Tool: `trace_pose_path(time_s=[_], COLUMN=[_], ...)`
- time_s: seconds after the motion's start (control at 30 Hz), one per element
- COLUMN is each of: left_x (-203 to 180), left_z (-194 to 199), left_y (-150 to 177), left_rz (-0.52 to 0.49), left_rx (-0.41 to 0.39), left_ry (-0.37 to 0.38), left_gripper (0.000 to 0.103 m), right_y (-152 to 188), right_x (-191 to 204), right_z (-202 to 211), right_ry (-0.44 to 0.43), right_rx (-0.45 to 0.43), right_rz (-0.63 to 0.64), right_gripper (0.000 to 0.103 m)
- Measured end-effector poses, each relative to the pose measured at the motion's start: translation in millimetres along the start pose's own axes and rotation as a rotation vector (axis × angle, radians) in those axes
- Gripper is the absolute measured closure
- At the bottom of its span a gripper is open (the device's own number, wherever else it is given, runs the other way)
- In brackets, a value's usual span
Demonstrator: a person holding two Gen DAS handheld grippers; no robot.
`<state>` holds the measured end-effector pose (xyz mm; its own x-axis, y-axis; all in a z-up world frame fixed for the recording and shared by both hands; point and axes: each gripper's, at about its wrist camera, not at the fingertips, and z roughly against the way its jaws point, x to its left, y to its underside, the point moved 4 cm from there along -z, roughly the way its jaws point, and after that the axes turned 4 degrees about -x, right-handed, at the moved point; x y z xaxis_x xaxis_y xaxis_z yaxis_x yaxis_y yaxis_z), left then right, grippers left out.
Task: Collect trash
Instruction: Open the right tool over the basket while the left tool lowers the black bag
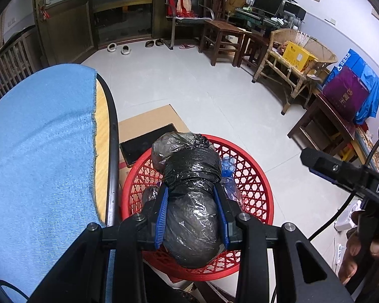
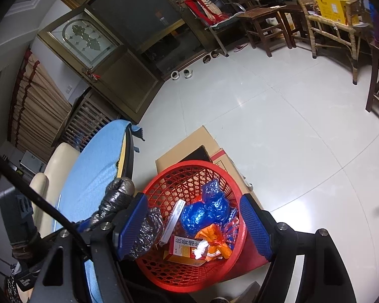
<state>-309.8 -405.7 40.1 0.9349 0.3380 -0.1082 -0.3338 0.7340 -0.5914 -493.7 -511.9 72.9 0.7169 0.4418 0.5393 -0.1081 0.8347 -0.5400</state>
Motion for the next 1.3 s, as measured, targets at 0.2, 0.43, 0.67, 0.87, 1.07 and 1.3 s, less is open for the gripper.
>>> trace_pose_path(time_s=[0.2,0.43,0.67,0.87,1.07,1.3], left_x=[-7,-8,-10,-12,-13,-14], left_z=[-7,-13,-18,-20,-24,-26], left_y=[2,4,5,5,6,5], left_rz=[-0.008,-0.012,-0.018,-0.027,-0.023,-0.026], left_rx=[0.01,0.02,0.031,0.033,0.041,0.041], left_ry=[-0.001,-0.002,-0.006,-0.01,-0.009,-0.006], left_gripper=[0.067,0.067,0.067,0.068,0.068,0.068], right_y=[-5,-6,-7,-8,-9,-9], right_x=[-5,-8,-10,-12,-15,-17], right_z=[7,4,3,3,2,3], right_ry=[0.001,0.0,-0.002,-0.003,-0.003,-0.001], right_rx=[-0.017,-0.012,-0.012,-0.014,-0.011,-0.01], right_rz=[-0.012,-0.018,-0.025,-0.032,-0.036,-0.039], right_gripper=[0.024,0.024,0.024,0.024,0.024,0.024])
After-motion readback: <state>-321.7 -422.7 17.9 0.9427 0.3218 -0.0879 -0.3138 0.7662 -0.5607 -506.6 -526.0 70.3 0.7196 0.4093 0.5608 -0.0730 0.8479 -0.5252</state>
